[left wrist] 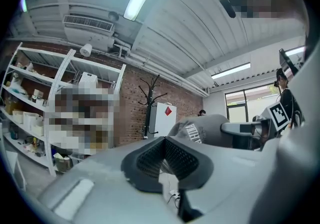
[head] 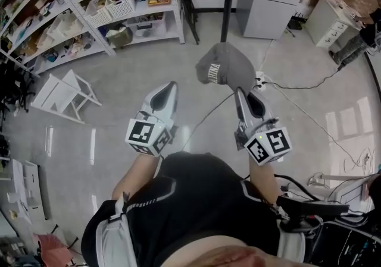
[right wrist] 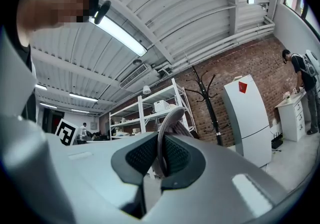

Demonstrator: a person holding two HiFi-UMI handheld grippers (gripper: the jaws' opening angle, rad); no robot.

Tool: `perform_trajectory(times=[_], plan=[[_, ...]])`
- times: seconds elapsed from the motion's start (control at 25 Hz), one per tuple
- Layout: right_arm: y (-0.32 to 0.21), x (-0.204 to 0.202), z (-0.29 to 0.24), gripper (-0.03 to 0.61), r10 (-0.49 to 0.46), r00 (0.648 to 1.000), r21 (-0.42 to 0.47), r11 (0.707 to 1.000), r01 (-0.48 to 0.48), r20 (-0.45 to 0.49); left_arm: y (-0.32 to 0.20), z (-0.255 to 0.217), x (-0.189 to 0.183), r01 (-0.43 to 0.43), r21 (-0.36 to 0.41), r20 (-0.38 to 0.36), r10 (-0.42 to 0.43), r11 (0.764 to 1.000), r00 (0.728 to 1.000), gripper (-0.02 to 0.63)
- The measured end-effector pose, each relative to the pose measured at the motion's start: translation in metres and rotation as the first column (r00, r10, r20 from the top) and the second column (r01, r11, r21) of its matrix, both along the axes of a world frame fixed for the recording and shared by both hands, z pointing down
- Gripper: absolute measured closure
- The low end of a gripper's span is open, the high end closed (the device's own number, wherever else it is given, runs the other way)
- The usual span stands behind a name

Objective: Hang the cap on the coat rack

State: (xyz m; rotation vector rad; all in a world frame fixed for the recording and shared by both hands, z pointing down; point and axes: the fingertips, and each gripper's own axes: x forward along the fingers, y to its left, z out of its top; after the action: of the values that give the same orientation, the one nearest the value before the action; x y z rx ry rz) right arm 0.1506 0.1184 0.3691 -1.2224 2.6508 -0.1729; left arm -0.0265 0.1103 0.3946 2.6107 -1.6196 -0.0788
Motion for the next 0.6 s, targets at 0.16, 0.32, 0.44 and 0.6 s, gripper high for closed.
perform_trajectory(times=[0.16,0.32,0.44,0.6], plan=[[-0.013,0.008,0.001,0.551,-0.017,1.000,0.002,1.000,0.017,0.016,-0.012,-0.001,0.003,0.024,-0.006,0.019,-0.024,1.000,1.000,0.614],[-0.025,0.006,0.002,0.551,-0.023,1.000,-0.001,1.000,0.023,0.022,-0.024,-0.004,0.002,0.028,-0.004,0.024,-0.028,1.000,0.999,0.614],[-0.035,0.004,0.004,0.551,-0.017,1.000,-0.008,1.000,0.017,0.017,-0.035,-0.002,0.001,0.020,-0.009,0.015,-0.020,1.000,1.000,0.614],[-0.058,0.001,0.005,0.551,-0.003,1.000,-0.012,1.000,0.003,-0.005,-0.061,0.005,0.003,-0.002,-0.017,-0.005,0.002,1.000,1.000,0.614]])
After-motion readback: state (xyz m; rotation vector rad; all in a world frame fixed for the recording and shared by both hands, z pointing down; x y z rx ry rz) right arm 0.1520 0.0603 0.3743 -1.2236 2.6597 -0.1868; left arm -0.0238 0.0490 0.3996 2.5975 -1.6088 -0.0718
